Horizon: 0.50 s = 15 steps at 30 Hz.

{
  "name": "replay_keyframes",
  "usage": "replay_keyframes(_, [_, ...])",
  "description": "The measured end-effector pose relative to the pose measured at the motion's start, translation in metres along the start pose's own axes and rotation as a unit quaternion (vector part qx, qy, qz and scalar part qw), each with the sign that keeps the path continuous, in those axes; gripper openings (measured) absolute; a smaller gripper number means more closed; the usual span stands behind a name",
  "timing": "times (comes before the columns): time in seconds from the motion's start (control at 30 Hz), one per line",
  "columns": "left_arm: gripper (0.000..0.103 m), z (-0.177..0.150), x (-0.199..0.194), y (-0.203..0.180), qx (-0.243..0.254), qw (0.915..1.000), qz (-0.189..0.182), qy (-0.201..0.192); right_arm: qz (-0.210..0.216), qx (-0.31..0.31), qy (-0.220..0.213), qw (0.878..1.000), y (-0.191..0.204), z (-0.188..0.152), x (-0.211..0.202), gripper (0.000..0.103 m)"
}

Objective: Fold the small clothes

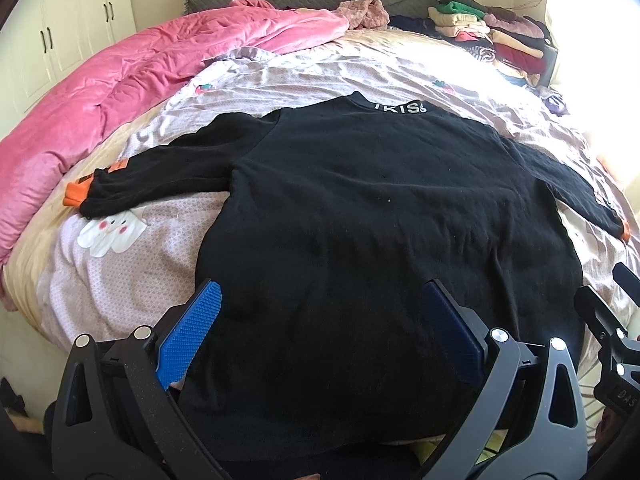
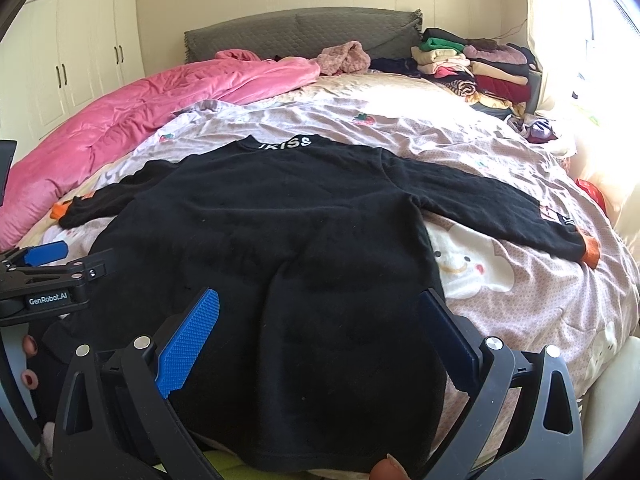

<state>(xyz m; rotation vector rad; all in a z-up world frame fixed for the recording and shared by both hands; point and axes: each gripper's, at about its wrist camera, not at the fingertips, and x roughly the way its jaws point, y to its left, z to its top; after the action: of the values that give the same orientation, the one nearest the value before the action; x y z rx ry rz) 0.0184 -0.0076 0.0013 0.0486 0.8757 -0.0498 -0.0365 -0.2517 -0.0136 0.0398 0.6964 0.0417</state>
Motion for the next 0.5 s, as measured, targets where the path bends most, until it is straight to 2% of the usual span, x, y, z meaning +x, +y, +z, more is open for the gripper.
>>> replay_keyframes(0.5, [0.094, 0.034, 0.016, -0.011, -0.004, 0.9999, -0.011, -0.001, -0.015, 0.018, -0.017, 1.000, -0.024, 0.028, 0.016, 0.099])
